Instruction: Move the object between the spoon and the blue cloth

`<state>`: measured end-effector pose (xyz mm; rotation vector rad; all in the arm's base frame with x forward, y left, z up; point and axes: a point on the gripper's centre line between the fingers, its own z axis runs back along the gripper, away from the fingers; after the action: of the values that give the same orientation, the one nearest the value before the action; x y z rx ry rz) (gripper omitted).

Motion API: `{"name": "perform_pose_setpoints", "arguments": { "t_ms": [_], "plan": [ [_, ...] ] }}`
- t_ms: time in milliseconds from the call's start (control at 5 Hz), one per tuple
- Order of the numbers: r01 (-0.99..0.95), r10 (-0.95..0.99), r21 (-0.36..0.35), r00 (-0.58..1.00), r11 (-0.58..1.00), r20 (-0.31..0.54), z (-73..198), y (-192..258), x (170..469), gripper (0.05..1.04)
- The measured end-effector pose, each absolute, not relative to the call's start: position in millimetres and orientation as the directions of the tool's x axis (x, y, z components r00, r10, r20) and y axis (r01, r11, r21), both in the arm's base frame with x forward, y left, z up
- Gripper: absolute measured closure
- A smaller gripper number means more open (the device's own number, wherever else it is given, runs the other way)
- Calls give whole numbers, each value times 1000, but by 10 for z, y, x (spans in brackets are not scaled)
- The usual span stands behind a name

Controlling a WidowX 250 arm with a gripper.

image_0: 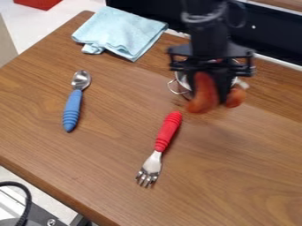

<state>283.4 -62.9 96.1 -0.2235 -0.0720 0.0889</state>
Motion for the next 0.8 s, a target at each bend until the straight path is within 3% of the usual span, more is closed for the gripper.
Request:
{"name": "perform_pose_setpoints", "arguments": {
  "t_ms": [200,400,800],
  "plan": [
    [-108,129,-188,987,976,101,989,-258,2736,670],
    [-198,224,-168,962,966,155,946,148,2827,670],
    [-376,387,-93,907,922,169,648,635,3115,670]
  ]
}}
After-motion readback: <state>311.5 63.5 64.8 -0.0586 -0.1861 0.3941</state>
